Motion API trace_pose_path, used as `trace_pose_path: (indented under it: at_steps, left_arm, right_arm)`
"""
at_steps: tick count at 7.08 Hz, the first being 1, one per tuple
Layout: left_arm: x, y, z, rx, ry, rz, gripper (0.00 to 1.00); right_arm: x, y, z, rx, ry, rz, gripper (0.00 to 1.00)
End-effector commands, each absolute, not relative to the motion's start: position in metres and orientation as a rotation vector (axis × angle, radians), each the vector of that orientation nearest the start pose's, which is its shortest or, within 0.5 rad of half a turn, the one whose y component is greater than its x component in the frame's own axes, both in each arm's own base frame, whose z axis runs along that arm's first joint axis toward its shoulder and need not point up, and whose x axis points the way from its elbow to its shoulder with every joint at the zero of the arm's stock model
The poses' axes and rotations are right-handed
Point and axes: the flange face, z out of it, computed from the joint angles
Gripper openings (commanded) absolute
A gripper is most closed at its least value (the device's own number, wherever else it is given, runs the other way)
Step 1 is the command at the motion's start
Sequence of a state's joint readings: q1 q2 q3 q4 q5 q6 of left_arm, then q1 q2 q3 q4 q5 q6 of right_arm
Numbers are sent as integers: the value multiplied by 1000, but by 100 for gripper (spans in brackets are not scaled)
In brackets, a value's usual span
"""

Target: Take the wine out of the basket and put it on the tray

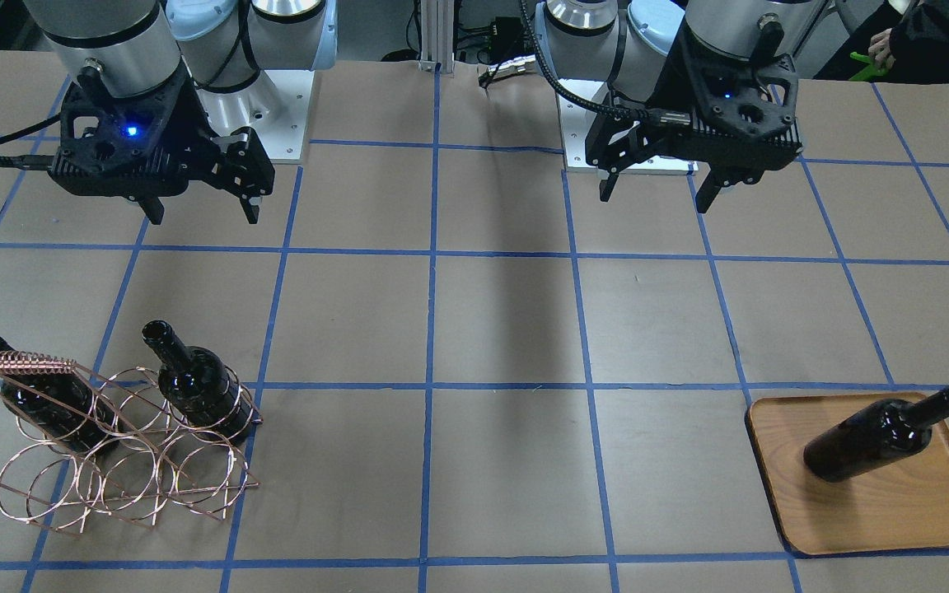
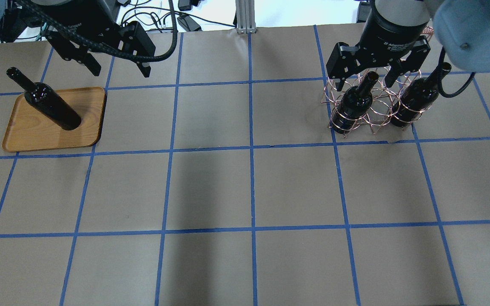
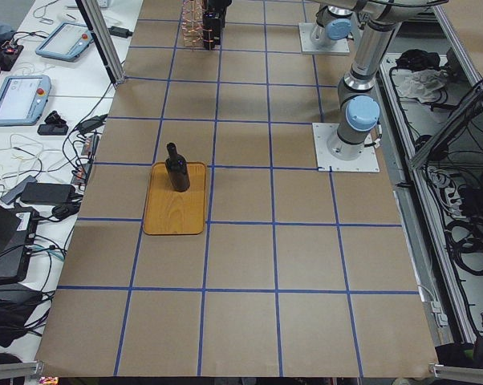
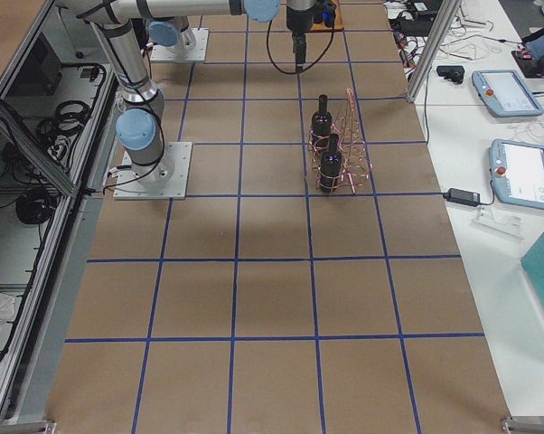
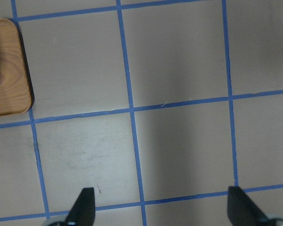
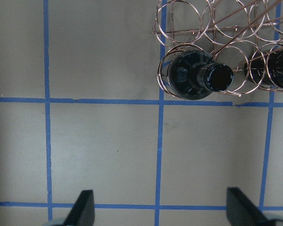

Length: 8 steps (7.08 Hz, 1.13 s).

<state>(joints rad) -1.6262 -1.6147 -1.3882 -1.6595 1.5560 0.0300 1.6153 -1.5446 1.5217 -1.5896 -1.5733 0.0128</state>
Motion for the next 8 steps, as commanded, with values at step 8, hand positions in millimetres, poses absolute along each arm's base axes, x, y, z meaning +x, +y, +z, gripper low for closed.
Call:
trace_pose_path:
  at_steps: [8]
  left_arm:
    - [-156,-493,530,60,3144,-19,100]
  right_arm:
    - [155,-498,505,-48,3142,-77,100]
